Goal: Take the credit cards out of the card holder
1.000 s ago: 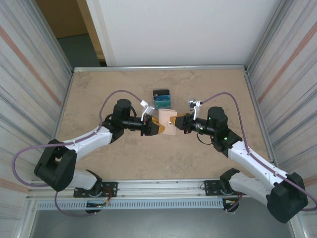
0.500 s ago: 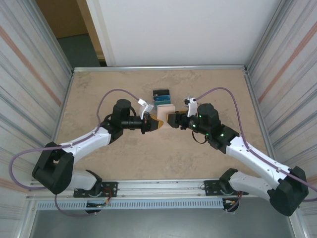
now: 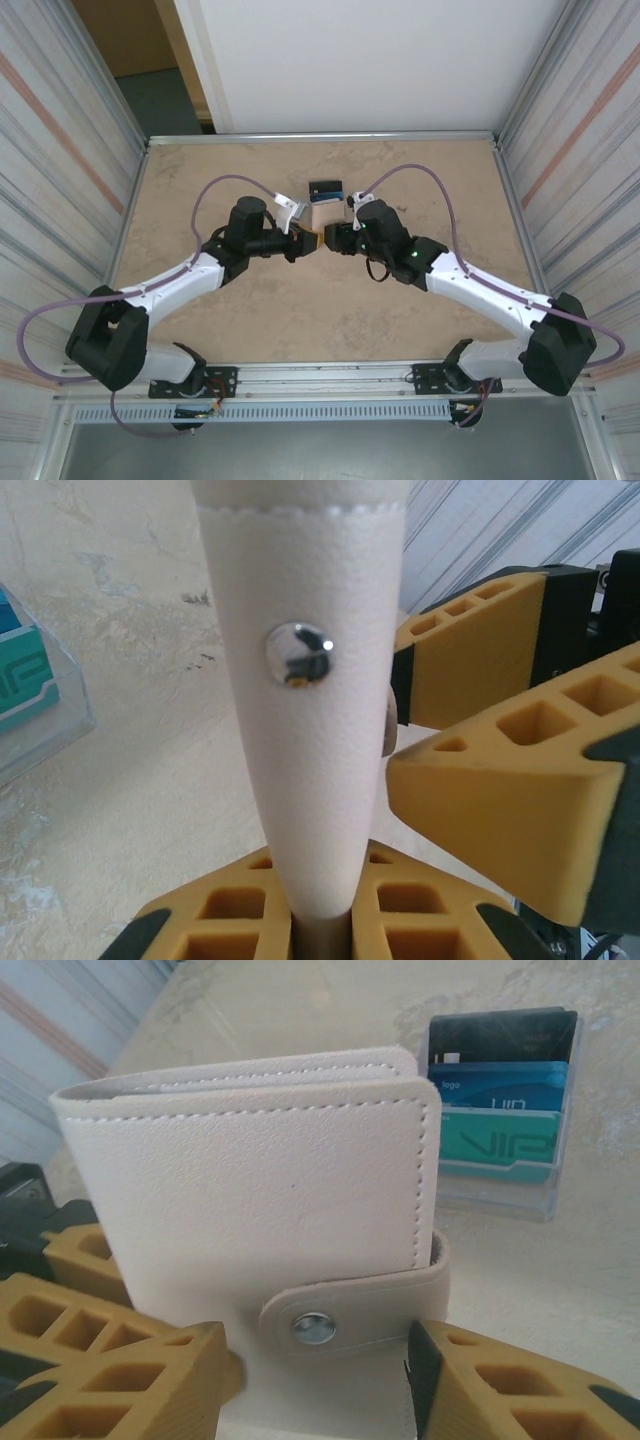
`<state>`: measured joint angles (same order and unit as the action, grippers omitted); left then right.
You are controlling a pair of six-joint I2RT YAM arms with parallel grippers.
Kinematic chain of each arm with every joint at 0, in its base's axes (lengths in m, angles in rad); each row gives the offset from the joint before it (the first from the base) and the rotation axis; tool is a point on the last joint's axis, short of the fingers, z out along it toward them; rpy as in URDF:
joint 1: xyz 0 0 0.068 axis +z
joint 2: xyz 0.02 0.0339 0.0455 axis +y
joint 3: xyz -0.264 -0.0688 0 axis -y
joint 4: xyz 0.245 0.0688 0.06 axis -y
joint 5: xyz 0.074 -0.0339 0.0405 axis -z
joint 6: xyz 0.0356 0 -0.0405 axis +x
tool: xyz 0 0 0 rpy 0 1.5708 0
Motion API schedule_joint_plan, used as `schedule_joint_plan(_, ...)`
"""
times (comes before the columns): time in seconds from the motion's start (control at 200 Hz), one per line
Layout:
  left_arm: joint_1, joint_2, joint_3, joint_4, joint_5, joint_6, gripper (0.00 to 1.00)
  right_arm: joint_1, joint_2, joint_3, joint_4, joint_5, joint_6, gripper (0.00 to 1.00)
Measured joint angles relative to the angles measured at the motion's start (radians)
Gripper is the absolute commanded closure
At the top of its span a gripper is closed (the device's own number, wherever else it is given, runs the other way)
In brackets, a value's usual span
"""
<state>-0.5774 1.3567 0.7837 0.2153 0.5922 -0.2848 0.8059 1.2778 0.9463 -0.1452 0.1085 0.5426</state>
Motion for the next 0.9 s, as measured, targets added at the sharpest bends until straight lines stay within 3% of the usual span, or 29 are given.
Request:
schedule_joint_plan(0.712, 0.006, 0.007, 0.000, -0.010, -0.014, 0.000, 1.00, 0.008, 0.073, 0.079, -0.051, 0.081, 0.031, 0.76)
schedule_joint_plan(0.902, 0.006, 0.007, 0.000, -0.011, -0.016, 0.000, 1.00, 0.007, 0.073, 0.079, -0.051, 0.082, 0.041, 0.78)
